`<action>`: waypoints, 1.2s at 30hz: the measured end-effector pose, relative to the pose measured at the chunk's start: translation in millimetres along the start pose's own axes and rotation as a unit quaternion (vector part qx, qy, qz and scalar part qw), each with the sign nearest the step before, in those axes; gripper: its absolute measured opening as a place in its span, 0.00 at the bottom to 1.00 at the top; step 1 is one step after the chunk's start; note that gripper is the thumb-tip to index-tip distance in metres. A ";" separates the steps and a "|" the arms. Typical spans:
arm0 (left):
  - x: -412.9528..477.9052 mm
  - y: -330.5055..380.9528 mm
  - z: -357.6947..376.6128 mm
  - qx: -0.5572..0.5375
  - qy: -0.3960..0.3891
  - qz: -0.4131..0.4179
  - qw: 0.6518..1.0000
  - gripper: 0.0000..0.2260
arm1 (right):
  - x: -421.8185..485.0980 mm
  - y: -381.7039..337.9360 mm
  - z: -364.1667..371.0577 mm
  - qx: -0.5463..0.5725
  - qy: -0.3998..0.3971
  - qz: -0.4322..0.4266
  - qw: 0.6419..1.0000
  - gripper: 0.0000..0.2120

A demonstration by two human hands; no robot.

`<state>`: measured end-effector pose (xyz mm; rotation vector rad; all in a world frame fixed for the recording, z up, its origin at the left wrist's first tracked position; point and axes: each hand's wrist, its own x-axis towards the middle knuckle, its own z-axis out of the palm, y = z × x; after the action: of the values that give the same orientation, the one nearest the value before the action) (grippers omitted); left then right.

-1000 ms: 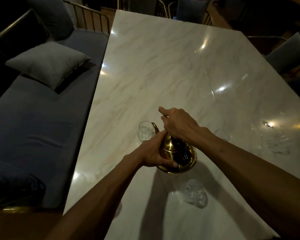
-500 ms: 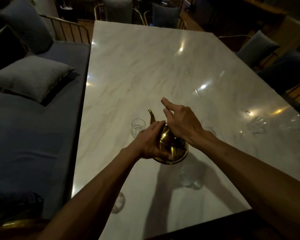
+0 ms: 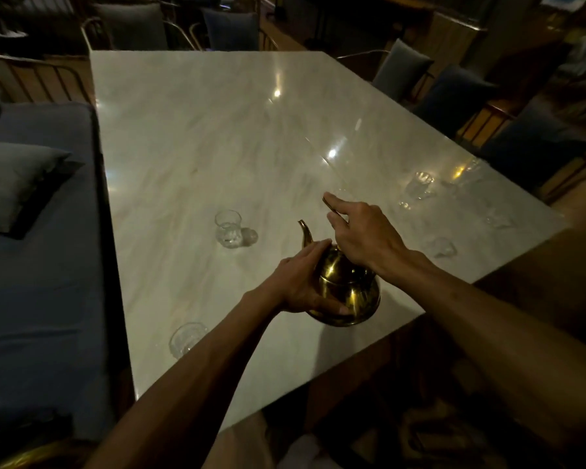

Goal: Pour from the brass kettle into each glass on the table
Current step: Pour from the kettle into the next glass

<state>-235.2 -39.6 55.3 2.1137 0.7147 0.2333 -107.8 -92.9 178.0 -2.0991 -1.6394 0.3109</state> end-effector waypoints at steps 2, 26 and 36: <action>-4.5 4.7 15.6 -0.015 -0.018 0.003 1.000 0.61 | -15.1 7.7 -1.3 -0.008 0.002 0.018 1.000 0.20; 39.3 26.4 120.6 -0.159 -0.038 -0.063 0.985 0.52 | -7.6 104.7 -2.6 -0.045 -0.167 0.053 0.984 0.22; 49.4 35.9 131.0 -0.181 -0.004 -0.088 0.980 0.48 | 11.4 118.0 1.5 -0.069 -0.216 0.003 0.974 0.22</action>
<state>-126.8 -117.5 -0.1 1.6956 0.7852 0.2367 -4.3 -103.7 121.0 -2.2521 -1.9435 0.7182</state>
